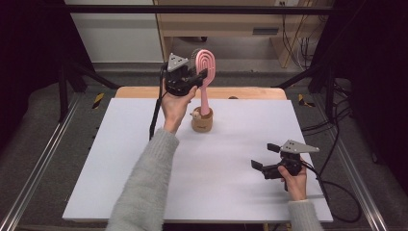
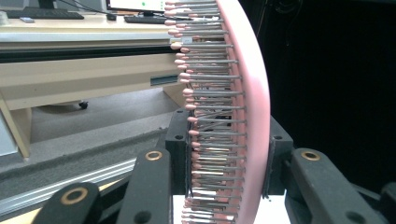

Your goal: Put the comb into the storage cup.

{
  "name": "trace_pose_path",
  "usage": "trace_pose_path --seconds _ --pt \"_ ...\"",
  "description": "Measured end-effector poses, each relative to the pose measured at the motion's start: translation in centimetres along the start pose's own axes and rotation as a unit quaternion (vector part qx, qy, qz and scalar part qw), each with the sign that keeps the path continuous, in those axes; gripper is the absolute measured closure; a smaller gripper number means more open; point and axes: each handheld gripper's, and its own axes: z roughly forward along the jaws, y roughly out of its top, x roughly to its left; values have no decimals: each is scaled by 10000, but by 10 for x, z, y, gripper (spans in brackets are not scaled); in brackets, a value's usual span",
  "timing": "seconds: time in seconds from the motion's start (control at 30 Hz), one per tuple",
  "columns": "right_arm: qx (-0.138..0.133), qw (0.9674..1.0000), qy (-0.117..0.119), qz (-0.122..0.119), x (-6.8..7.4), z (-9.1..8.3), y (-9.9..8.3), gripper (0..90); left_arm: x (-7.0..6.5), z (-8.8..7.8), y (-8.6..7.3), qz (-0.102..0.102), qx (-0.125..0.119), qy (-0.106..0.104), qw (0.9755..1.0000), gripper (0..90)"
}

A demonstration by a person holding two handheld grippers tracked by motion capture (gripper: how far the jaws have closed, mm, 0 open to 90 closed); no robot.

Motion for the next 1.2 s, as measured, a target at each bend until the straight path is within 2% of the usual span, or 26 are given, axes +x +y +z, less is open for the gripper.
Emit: trace_pose_path --seconds 0.77,1.2 --pt "-1 10000 5 19 0 0 0 4 7 31 -17 93 193 133 9997 630" --pt "9 10000 0 5 0 0 -1 5 10 42 -26 143 290 178 9993 630"
